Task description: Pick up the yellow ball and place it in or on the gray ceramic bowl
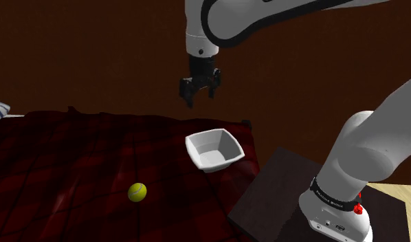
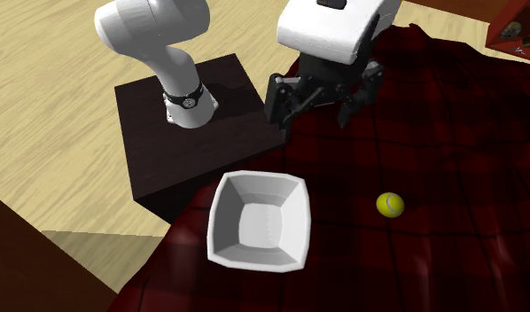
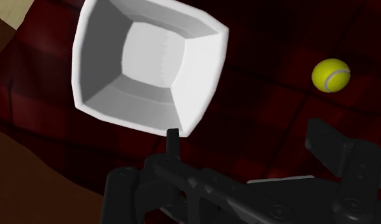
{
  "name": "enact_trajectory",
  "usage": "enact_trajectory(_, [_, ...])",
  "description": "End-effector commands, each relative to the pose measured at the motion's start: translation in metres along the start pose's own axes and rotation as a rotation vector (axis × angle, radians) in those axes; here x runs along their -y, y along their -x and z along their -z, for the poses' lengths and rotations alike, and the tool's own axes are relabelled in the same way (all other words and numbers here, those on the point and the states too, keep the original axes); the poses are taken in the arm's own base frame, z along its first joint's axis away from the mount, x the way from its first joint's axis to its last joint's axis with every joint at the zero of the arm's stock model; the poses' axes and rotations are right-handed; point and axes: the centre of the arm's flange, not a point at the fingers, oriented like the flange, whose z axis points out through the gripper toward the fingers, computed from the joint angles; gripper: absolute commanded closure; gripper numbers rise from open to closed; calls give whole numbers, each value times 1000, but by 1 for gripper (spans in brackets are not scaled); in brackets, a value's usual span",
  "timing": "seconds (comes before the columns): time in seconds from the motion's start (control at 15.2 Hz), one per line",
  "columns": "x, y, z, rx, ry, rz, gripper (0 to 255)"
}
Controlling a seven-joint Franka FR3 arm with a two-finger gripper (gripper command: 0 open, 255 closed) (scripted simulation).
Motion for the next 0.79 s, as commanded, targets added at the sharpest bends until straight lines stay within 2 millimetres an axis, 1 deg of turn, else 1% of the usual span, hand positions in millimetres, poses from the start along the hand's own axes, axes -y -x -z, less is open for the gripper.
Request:
enact_trajectory(0.0, [22, -10, -18, 18, 7, -7, 0])
enact_trajectory(0.73, [128, -57, -119, 117, 52, -39, 0])
